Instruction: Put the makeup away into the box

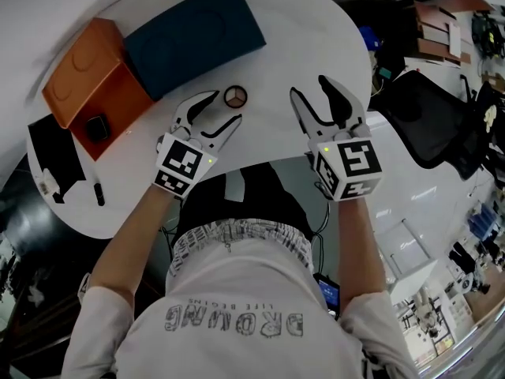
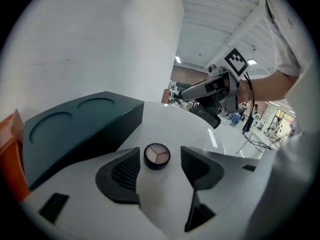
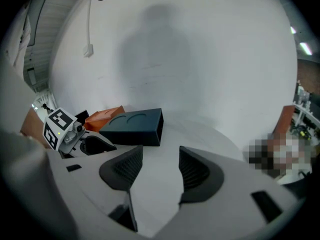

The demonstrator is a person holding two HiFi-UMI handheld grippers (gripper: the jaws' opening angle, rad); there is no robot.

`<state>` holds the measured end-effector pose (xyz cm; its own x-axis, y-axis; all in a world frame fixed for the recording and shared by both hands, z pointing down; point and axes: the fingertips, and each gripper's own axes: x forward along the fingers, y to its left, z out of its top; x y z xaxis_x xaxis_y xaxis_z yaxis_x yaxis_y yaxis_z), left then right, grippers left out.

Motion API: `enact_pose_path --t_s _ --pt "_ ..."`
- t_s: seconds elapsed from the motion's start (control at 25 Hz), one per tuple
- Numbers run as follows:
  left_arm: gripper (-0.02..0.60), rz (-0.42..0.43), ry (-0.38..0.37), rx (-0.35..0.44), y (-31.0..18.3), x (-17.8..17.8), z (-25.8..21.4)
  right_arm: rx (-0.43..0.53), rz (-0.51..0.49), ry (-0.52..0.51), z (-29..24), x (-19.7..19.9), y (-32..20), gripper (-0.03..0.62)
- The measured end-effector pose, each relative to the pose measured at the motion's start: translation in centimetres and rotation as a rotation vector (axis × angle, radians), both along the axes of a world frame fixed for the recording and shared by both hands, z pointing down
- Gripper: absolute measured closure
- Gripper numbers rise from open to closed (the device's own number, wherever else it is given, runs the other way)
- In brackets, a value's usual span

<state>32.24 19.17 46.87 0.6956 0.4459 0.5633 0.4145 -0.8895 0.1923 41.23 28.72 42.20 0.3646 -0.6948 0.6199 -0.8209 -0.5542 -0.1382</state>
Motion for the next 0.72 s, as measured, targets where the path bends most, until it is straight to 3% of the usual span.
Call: enact_pose_path --t_s 0.72 --pt "0.316 0.005 -0.062 0.124 1.2 2.2 3.5 -0.007 0.042 -0.065 3.2 1.4 3.1 0.359"
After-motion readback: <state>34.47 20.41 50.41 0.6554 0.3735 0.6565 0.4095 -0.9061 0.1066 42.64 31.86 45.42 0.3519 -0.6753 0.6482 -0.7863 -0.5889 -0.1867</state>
